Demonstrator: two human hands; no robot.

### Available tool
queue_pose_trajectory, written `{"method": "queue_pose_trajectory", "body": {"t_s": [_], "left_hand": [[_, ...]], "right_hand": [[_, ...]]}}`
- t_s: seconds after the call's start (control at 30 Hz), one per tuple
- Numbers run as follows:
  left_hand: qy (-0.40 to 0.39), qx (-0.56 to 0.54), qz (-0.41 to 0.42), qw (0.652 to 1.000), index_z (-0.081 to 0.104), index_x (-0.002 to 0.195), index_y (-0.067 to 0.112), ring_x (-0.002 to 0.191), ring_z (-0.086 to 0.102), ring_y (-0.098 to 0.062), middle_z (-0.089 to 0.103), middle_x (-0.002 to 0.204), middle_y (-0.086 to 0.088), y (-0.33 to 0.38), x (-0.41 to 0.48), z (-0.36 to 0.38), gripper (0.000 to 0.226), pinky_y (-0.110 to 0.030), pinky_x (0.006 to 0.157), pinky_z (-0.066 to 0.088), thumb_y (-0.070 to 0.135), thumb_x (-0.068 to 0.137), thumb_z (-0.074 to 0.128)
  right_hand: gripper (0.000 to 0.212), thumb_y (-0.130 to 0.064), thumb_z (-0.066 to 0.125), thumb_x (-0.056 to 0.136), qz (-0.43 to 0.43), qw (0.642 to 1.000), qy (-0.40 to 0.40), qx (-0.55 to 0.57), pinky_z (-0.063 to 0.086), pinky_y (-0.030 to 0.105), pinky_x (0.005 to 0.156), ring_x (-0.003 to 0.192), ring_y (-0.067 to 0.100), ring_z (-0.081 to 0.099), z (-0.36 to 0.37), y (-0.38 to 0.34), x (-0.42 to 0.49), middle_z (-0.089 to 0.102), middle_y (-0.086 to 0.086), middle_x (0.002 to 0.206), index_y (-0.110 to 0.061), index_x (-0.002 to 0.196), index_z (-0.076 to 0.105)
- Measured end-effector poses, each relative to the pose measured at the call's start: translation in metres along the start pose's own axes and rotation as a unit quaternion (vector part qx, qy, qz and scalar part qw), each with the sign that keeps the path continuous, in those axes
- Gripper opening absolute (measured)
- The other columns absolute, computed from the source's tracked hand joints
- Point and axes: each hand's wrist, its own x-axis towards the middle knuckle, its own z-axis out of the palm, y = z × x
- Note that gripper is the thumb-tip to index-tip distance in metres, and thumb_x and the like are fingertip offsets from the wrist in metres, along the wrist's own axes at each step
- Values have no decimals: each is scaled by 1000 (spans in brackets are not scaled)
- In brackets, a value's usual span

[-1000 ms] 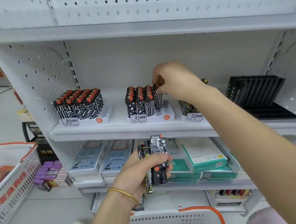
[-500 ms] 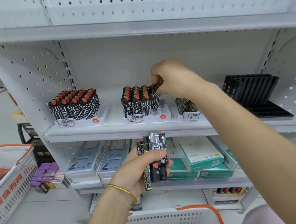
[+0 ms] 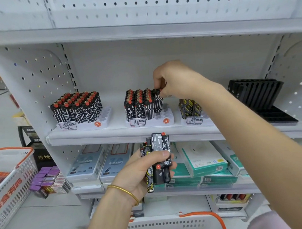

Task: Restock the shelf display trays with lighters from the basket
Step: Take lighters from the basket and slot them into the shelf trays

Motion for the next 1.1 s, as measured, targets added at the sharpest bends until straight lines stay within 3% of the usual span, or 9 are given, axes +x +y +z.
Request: {"method": "queue_pose_trajectory", "body": {"t_s": [0.23,0.43,0.5,0.6,0.67,0.73,0.87,0.97,1.1], "left_hand": [[1,11,-3,1000,59,105,-15,59,68,-23,67,72,-19,2,-1,1,56,-29,50,55,10,57,72],[7,29,-6,1000,65,88,-5,61,69,-23,69,73,-17,5,-1,0,38,-31,54,57,1,55,82],[3,28,-4,1000,65,89,-6,60,68,-24,68,73,-19,5,-1,-1,36,-30,54,56,7,57,75],[2,17,5,1000,65,89,-7,58,67,-23,68,71,-20,5,-3,0,36,-29,53,55,11,58,69],[-4,13,12,1000,65,88,-6,59,68,-22,68,73,-18,5,-6,3,33,-30,52,55,6,58,71],[-7,15,18,1000,65,85,-3,60,68,-22,68,74,-16,5,-9,7,32,-32,53,57,-6,56,77],[-13,16,27,999,64,89,0,58,67,-22,68,71,-14,6,-13,13,36,-33,54,58,-2,54,75],[-2,9,38,999,64,91,1,58,67,-21,68,69,-12,7,-12,13,34,-32,53,58,8,58,67],[13,-25,34,999,65,82,3,53,65,-20,66,63,-12,10,-10,12,24,-31,53,56,9,59,65]], "right_hand": [[26,2,58,85,10,999,-12,-30,38,22,70,99,30,59,18,-4,5,61,12,112,-10,108,63],[37,4,49,83,19,994,108,17,51,36,81,93,27,60,13,6,-14,64,7,103,-18,111,59],[33,4,50,82,20,987,139,73,51,32,78,83,16,61,3,1,-32,64,1,89,-16,105,63],[17,-2,56,85,16,982,63,178,50,17,56,50,-2,57,-2,-12,-66,63,-4,68,-12,94,67],[10,-9,56,89,21,977,1,211,51,20,48,42,-1,56,3,-16,-82,65,0,67,-10,91,66],[12,-19,56,92,30,976,-44,213,53,26,49,46,6,62,12,-17,-89,67,5,72,-12,94,65],[13,-17,58,91,39,959,-88,267,56,38,58,60,28,68,25,-15,-92,68,7,73,-15,103,62],[16,-9,58,90,53,939,-94,326,57,35,58,58,21,66,23,-13,-96,64,8,74,-11,105,62],[14,-4,62,86,76,883,-99,452,57,24,59,56,13,62,18,-9,-100,62,5,76,-4,100,65]]}}
